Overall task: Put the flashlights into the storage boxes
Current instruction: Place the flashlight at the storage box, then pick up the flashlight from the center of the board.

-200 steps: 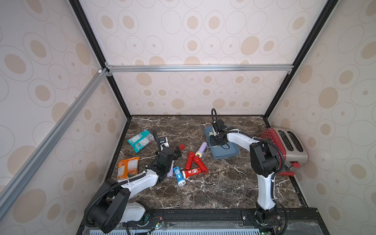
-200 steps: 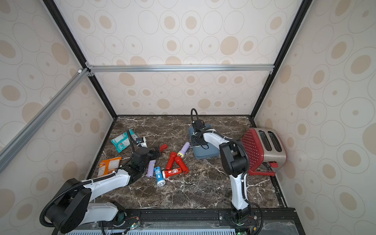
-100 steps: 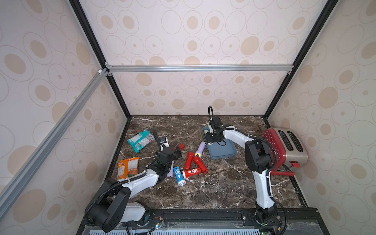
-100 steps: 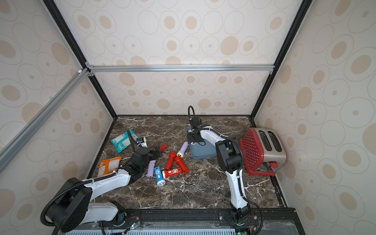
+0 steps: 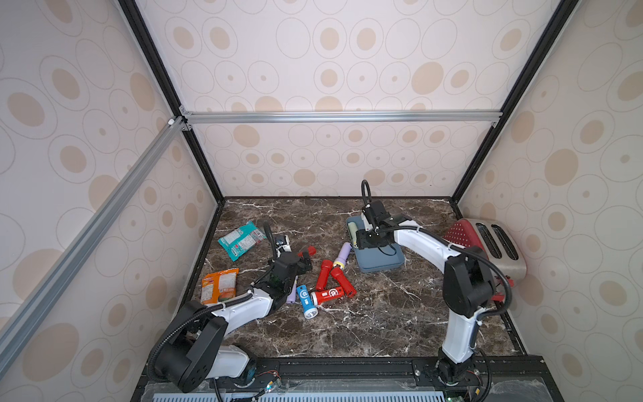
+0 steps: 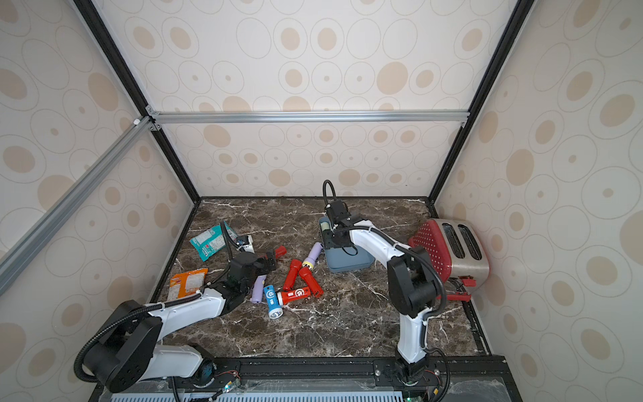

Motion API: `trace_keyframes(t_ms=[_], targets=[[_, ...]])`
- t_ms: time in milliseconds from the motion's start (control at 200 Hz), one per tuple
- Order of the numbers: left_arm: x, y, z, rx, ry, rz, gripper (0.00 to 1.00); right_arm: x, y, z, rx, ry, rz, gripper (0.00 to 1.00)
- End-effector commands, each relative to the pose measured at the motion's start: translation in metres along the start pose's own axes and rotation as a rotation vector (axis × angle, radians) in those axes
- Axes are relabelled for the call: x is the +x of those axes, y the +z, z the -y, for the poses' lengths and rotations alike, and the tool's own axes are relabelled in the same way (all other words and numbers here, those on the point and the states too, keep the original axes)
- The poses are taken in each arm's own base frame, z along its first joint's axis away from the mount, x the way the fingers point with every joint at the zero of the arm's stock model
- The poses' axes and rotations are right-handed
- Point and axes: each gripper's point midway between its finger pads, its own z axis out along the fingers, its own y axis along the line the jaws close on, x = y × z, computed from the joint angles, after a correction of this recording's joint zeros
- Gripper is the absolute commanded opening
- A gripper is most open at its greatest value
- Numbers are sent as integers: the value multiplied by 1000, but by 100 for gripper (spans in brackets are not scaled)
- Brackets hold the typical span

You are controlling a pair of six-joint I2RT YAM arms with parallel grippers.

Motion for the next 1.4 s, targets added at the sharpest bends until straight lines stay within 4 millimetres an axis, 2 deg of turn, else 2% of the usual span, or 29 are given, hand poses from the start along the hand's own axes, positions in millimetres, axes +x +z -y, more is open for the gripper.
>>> trace_keyframes(t_ms=[0,100,220,435,705,1046,1261,1316,1396], targets=[[-4,11,22,74,16,-25,98,45,-10,-17,-4,-30,-41,62],[4,16,35,129,21,-69,96,74,-14,-36,-64,-48,-40,61],[8,18,37,144,17,-77,96,101,-12,-50,-86,-85,-56,60],[6,19,38,144,47,-81,96,129,5,-61,-107,-109,-130,56],[7,21,39,142,56,-84,96,131,14,-73,-121,-137,-148,55],[4,19,38,137,51,-74,96,139,40,-77,-80,-164,-207,52],[5,21,39,137,47,-78,95,142,50,-74,-59,-156,-212,44],[5,20,37,134,47,-75,95,142,49,-74,-53,-156,-212,39],[4,20,37,133,45,-71,95,141,47,-74,-49,-159,-199,38]])
